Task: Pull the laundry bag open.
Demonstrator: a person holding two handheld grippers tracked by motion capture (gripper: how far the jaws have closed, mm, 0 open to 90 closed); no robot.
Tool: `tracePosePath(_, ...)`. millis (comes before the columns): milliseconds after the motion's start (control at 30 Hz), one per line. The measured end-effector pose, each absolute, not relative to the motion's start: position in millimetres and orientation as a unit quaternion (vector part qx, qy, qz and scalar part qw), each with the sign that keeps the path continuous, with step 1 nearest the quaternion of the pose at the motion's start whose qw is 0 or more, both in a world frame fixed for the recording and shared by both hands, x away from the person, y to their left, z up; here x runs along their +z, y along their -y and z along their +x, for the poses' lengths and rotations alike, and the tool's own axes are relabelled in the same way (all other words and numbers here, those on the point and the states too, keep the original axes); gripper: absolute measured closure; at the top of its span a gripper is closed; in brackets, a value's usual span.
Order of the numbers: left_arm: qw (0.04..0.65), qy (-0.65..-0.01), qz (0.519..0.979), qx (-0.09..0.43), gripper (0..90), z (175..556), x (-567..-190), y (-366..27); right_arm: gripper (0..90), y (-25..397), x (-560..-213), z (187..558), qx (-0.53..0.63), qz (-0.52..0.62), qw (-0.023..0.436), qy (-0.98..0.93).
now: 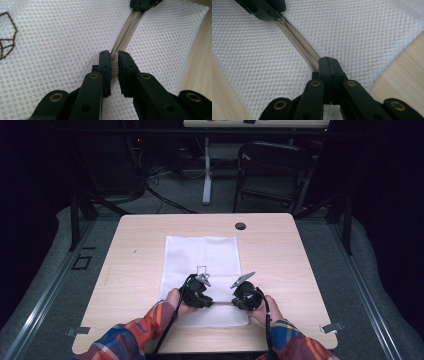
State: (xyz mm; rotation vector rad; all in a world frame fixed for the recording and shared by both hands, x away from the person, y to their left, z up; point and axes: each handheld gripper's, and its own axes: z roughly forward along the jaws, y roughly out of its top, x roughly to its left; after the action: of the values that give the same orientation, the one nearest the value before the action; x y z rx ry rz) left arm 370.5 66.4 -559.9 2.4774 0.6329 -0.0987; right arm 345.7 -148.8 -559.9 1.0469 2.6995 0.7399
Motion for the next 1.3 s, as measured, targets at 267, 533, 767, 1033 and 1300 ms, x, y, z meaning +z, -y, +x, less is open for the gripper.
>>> tracePosePath(267,0.284,-0.243,0.927,-0.038,81.5,370.0,-559.7,-73.1,90.0,150.1,-559.1,346.6,0.241,0.352,0.074,-0.901)
tracePosePath(533,0.282,-0.244,0.927,-0.04,81.5,369.5,-559.5,-78.7,90.0,151.7,-557.9,347.0,0.233,0.354,0.069,-0.903)
tracePosePath(767,0.28,-0.252,0.925,-0.043,81.5,368.6,-559.1,-86.4,90.0,152.7,-557.0,347.4,0.226,0.352,0.068,-0.906)
tracePosePath(1033,0.276,-0.25,0.927,-0.046,81.4,366.6,-557.5,-92.3,90.0,153.7,-557.1,347.5,0.226,0.353,0.068,-0.905)
tracePosePath(1300,0.268,-0.255,0.928,-0.047,81.4,367.3,-556.9,-100.5,90.0,155.6,-556.6,348.6,0.225,0.358,0.056,-0.905)
